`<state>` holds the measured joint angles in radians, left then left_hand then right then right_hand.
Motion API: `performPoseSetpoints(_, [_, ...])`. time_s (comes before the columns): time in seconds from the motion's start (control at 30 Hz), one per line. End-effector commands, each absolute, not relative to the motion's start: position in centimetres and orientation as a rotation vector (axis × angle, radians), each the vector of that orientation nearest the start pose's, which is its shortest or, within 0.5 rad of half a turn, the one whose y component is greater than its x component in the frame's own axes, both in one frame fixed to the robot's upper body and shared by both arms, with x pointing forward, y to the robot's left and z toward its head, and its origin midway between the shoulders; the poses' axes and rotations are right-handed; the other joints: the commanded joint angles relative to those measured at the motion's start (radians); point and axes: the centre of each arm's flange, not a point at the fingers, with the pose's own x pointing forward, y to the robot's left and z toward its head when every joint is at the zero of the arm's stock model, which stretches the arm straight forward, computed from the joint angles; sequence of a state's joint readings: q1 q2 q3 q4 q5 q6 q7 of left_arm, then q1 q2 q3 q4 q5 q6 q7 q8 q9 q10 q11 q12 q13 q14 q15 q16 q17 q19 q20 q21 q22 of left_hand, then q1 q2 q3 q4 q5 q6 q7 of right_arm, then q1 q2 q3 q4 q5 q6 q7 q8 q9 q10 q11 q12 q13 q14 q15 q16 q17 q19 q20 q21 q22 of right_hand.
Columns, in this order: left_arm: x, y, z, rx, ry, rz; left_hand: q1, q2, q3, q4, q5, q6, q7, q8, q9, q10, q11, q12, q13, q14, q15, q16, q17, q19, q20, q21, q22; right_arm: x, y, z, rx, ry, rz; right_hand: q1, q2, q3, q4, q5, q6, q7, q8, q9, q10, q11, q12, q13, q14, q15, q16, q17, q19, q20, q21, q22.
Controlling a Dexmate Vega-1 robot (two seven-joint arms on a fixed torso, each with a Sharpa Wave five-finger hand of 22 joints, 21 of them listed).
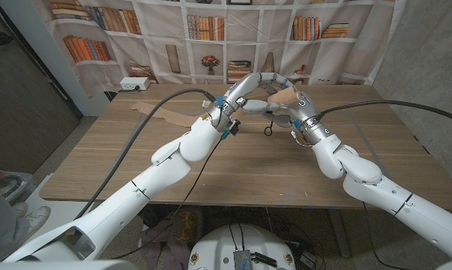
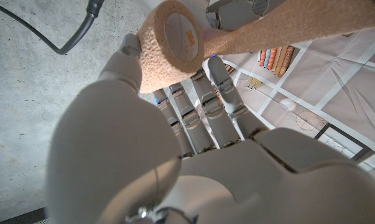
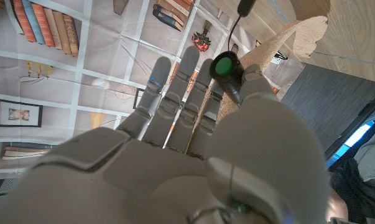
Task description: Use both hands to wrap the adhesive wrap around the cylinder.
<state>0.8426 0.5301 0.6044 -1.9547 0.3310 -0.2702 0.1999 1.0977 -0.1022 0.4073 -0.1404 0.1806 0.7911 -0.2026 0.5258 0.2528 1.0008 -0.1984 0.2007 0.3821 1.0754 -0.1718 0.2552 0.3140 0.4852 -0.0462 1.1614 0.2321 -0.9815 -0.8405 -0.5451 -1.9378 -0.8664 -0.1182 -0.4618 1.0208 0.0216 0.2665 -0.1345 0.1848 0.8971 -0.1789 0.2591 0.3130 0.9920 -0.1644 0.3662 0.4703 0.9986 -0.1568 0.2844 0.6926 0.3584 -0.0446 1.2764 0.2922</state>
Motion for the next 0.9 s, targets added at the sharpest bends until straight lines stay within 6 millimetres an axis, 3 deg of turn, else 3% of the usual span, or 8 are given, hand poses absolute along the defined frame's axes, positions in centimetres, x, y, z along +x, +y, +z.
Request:
performPoseSetpoints(0.03, [46.2,4.8,6.1,0.747,-1.29,-0.4,0.176,0.181,0.005,0.005,0.008,0.114,0.116,0.008,0.004,-0.001,-0.001,0.005,0.006,0.012,-0.068,-0.005,0.001,0.006,-0.091,0.006,-0.001,52.0,-19.4,0.7,-1.47,-1.121,-0.313,0.115,0.121,0.003,0.005,0.005,0.04,-0.027,0.003,0.006,0.034,-0.026,0.006,0.003,0.006,-0.083,-0.004,0.004,-0.005,-0.156,0.007,-0.002])
performPoseSetpoints(0.47, [46.4,3.6,5.1,0.68,-1.261,-0.485,0.177,0.181,0.005,0.004,0.008,0.114,0.116,0.01,0.003,-0.001,-0.001,0.005,0.005,0.013,-0.068,-0.007,-0.004,0.003,-0.092,0.008,-0.007,51.8,-20.0,2.1,-1.437,-1.13,-0.367,0.116,0.121,0.003,0.005,0.006,0.04,-0.027,0.002,0.006,0.035,-0.026,0.005,0.004,0.007,-0.083,-0.004,0.005,-0.005,-0.157,0.01,-0.005])
performPoseSetpoints(0.9, [46.0,2.9,4.3,0.608,-1.263,-0.529,0.176,0.181,0.004,0.004,0.008,0.11,0.115,0.011,0.003,-0.003,0.0,0.004,0.006,0.011,-0.069,-0.009,-0.007,-0.002,-0.093,0.009,-0.013,52.9,-19.9,1.9,-1.436,-1.112,-0.356,0.116,0.121,0.003,0.005,0.006,0.041,-0.027,0.001,0.007,0.035,-0.026,0.004,0.005,0.008,-0.083,-0.005,0.005,-0.005,-0.157,0.011,-0.008])
